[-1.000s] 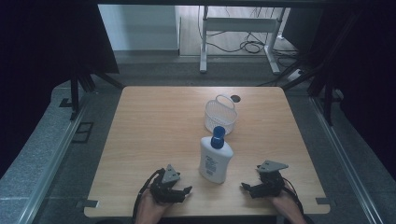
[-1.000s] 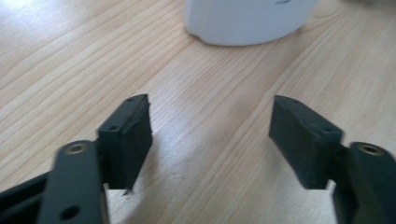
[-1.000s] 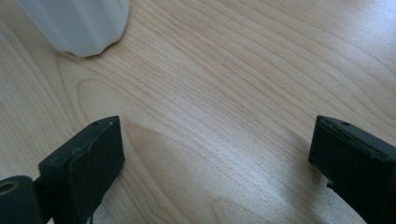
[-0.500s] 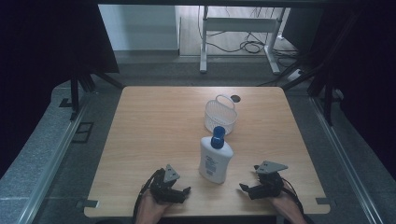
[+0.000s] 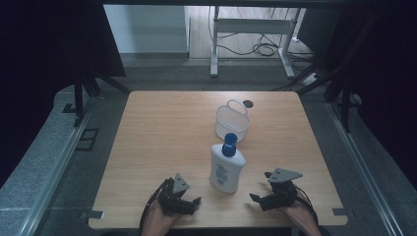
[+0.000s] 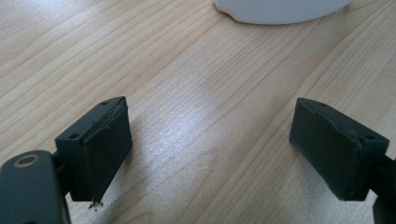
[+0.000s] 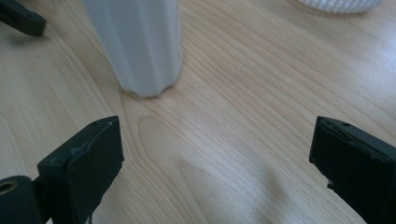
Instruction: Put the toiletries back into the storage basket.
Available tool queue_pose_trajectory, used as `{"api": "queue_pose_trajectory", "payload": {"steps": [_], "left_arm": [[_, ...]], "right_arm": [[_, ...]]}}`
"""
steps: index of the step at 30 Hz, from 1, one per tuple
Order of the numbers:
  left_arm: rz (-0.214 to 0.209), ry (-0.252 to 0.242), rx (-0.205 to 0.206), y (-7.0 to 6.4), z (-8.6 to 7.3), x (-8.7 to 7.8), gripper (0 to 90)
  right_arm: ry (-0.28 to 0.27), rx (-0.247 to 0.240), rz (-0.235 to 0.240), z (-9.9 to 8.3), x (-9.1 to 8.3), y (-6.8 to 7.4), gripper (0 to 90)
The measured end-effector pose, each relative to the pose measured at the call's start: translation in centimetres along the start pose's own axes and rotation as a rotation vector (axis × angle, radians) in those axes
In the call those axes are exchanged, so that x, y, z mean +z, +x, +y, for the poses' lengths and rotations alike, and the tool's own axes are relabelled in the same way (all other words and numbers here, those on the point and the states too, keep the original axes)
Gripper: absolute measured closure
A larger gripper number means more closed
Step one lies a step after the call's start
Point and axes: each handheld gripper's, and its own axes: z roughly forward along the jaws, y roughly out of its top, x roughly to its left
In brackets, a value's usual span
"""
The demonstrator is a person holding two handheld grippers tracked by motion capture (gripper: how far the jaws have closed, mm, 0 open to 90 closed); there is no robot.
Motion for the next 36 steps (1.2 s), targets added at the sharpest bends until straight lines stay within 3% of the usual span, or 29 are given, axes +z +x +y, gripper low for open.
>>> {"api": "queue_pose_trajectory", "payload": {"steps": [10, 16, 36], "left_arm": [[0.0, -0.002, 0.0, 0.0, 0.0, 0.0, 12.2], [0.001, -0.002, 0.0, 0.0, 0.0, 0.0, 12.2], [0.004, -0.001, -0.004, -0.1, 0.0, 0.0, 12.2]], "right_arm": [[-0.073, 0.001, 0.056, 2.1, -0.2, 0.8, 0.0], [-0.105, -0.04, 0.083, 4.2, -0.4, 1.9, 0.0], [-0.12, -0.012, 0.105, 9.8, 0.4, 3.0, 2.2]]}}
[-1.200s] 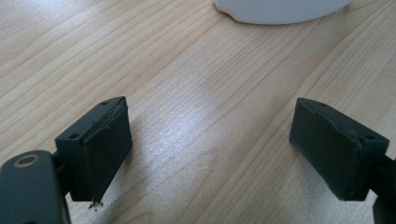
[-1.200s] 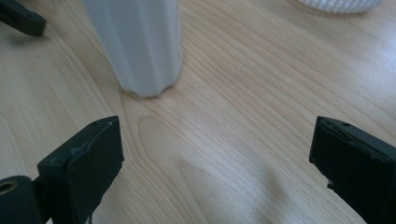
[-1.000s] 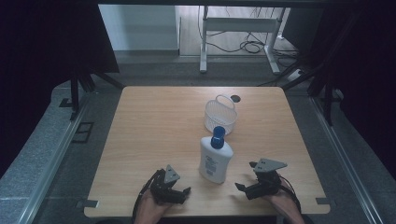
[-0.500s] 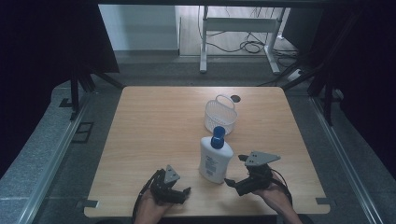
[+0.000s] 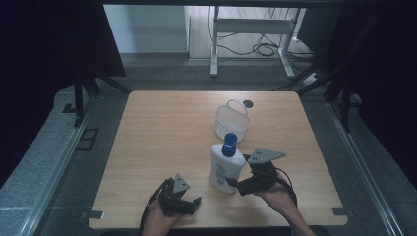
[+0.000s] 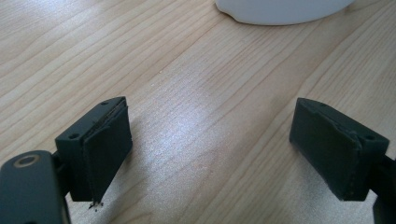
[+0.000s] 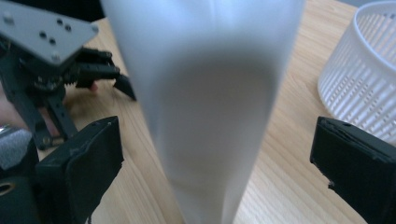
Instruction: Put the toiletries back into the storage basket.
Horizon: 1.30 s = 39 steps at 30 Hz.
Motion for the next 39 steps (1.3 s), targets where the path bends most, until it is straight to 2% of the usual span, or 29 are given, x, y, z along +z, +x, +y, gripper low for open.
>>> {"api": "queue_pose_trajectory", "payload": {"steps": [3, 11, 14, 15, 16, 17, 20, 28, 39], "left_arm": [[0.001, 0.0, -0.001, 0.0, 0.0, 0.0, 12.2], [0.004, -0.001, -0.003, 0.0, 0.0, 0.0, 12.2], [0.004, -0.001, -0.004, -0.1, 0.0, 0.0, 12.2], [0.004, -0.001, -0.005, -0.1, 0.0, 0.0, 12.2], [0.004, -0.001, -0.004, -0.1, 0.0, 0.0, 12.2], [0.004, -0.001, -0.005, -0.1, 0.0, 0.0, 12.2], [0.005, -0.001, -0.005, -0.1, 0.0, 0.0, 12.2], [0.005, 0.0, -0.005, -0.1, 0.0, 0.0, 12.2], [0.006, -0.001, -0.004, -0.1, 0.0, 0.0, 12.2]], "right_arm": [[-0.005, 0.011, 0.0, 0.7, 0.4, 0.0, 3.4], [-0.012, 0.011, 0.004, 1.7, 1.5, 0.3, 14.5], [-0.012, 0.009, 0.001, 2.0, 1.8, 0.3, 24.3], [-0.013, 0.005, 0.005, 2.1, 1.8, 0.4, 30.4], [-0.013, 0.005, 0.005, 2.1, 1.8, 0.4, 30.4], [-0.01, -0.013, 0.009, 2.2, 1.8, 0.6, 35.5], [0.005, -0.039, -0.008, 2.4, 1.7, 0.9, 36.4], [0.011, -0.039, -0.014, 2.4, 1.5, 1.0, 36.9], [0.001, -0.04, 0.0, 3.8, 0.8, -0.2, 37.1]]}}
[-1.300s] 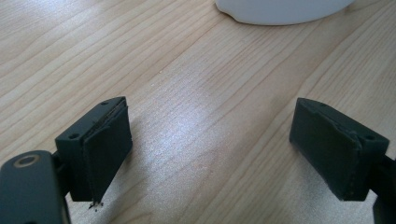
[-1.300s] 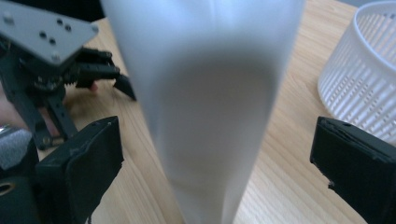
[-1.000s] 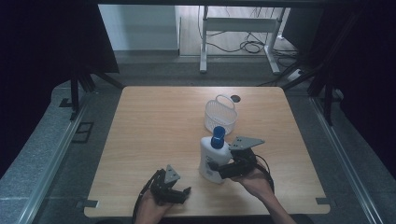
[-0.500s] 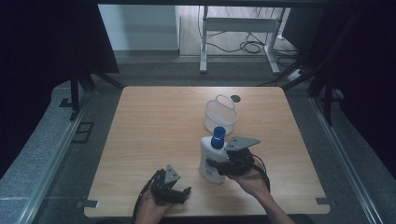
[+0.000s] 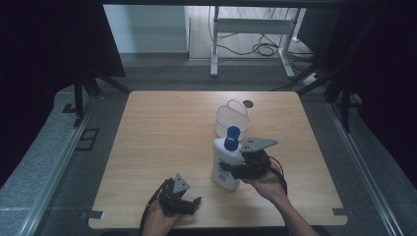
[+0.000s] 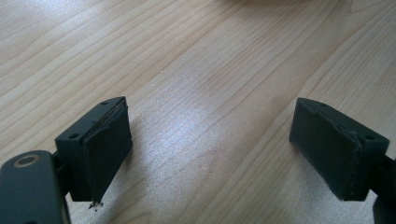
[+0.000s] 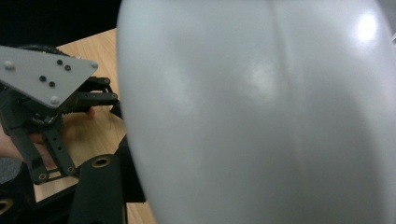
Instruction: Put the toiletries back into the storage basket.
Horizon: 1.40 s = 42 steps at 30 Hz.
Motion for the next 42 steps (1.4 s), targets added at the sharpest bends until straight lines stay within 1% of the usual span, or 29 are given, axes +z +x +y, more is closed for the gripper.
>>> {"api": "queue_pose_trajectory", "payload": {"steps": [8, 20, 23, 24, 26, 31, 42], "left_arm": [[0.0, -0.001, -0.002, 0.0, 0.0, 0.0, 12.2], [-0.001, 0.0, 0.001, 0.0, 0.0, 0.0, 12.2], [0.0, 0.0, 0.001, 0.0, 0.0, 0.0, 12.2], [0.0, 0.0, 0.001, 0.0, 0.0, 0.0, 12.2], [0.0, 0.0, 0.0, 0.0, 0.0, 0.0, 12.2], [0.0, 0.0, 0.0, 0.0, 0.0, 0.0, 12.2], [0.0, 0.0, 0.0, 0.0, 0.0, 0.0, 12.1]], "right_arm": [[-0.007, -0.025, 0.008, 1.4, -0.5, -1.3, 37.1], [-0.025, -0.043, 0.029, 3.6, -1.3, -3.5, 37.2], [-0.032, -0.044, 0.029, 4.1, -1.4, -4.0, 37.2], [-0.037, -0.04, 0.029, 4.5, -1.6, -4.5, 37.2], [-0.038, -0.04, 0.029, 4.7, -1.6, -4.6, 37.2], [-0.044, -0.035, 0.035, 5.5, -1.7, -5.7, 37.2], [-0.064, -0.029, 0.031, 7.0, -1.7, -8.0, 37.3]]}}
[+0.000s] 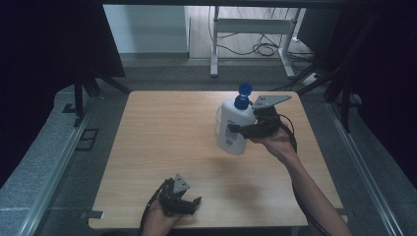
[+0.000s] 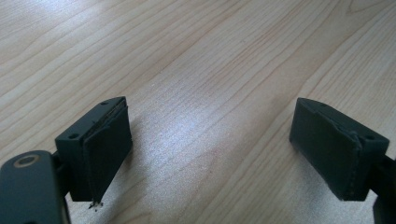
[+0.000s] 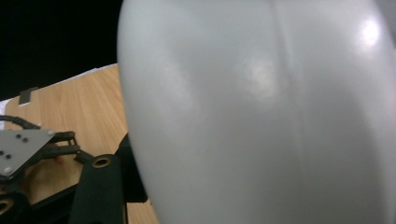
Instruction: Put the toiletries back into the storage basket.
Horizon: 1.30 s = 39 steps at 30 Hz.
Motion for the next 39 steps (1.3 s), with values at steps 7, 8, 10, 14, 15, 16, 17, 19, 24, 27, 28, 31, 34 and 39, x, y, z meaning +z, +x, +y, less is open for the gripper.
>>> {"api": "queue_pose_trajectory", "payload": {"steps": [7, 8, 10, 14, 15, 16, 17, 19, 24, 27, 28, 31, 34, 39], "left_arm": [[0.0, -0.003, -0.002, 0.0, 0.0, 0.0, 12.2], [-0.001, -0.005, -0.004, 0.0, 0.0, 0.0, 12.2], [0.0, -0.004, -0.003, 0.0, 0.0, 0.0, 12.2], [-0.002, -0.004, -0.004, 0.0, 0.0, 0.0, 12.1], [-0.002, -0.004, -0.003, 0.0, 0.0, 0.0, 12.2], [-0.002, -0.004, -0.003, 0.0, 0.0, 0.0, 12.1], [-0.002, -0.004, -0.003, 0.0, 0.0, 0.0, 12.2], [-0.002, -0.004, -0.004, 0.0, 0.0, 0.0, 12.1], [-0.002, -0.004, -0.003, 0.0, 0.0, 0.0, 12.1], [-0.002, -0.004, -0.002, 0.0, 0.0, 0.0, 12.1], [-0.002, -0.004, -0.002, 0.0, 0.0, 0.0, 12.2], [-0.002, -0.004, -0.002, 0.0, 0.0, 0.1, 12.1], [-0.003, -0.004, -0.007, -0.1, 0.0, 0.1, 12.1], [-0.001, -0.004, -0.007, -0.1, 0.0, 0.1, 12.2]], "right_arm": [[-0.011, 0.006, -0.013, 1.2, 0.4, -1.3, 37.3], [-0.011, 0.005, -0.017, 1.4, 0.4, -1.6, 37.3], [-0.012, 0.004, -0.022, 1.8, 0.5, -1.9, 37.4], [-0.013, 0.0, -0.033, 2.4, 0.8, -2.6, 37.4], [-0.013, -0.001, -0.036, 2.6, 0.8, -2.7, 37.4], [-0.013, -0.002, -0.039, 2.7, 0.9, -2.9, 37.4], [-0.013, -0.002, -0.04, 2.9, 1.0, -3.1, 37.4], [-0.014, 0.0, -0.046, 3.2, 1.1, -3.4, 37.4], [-0.019, -0.001, -0.059, 3.7, 1.4, -4.2, 37.4], [-0.024, -0.002, -0.071, 4.0, 1.6, -4.9, 37.4], [-0.023, 0.0, -0.074, 4.0, 1.6, -5.0, 37.4], [-0.02, 0.005, -0.089, 4.2, 1.9, -5.7, 37.5], [-0.01, 0.007, -0.104, 4.2, 2.2, -6.2, 37.5], [-0.006, 0.025, -0.12, 4.1, 2.7, -7.0, 37.5]]}}
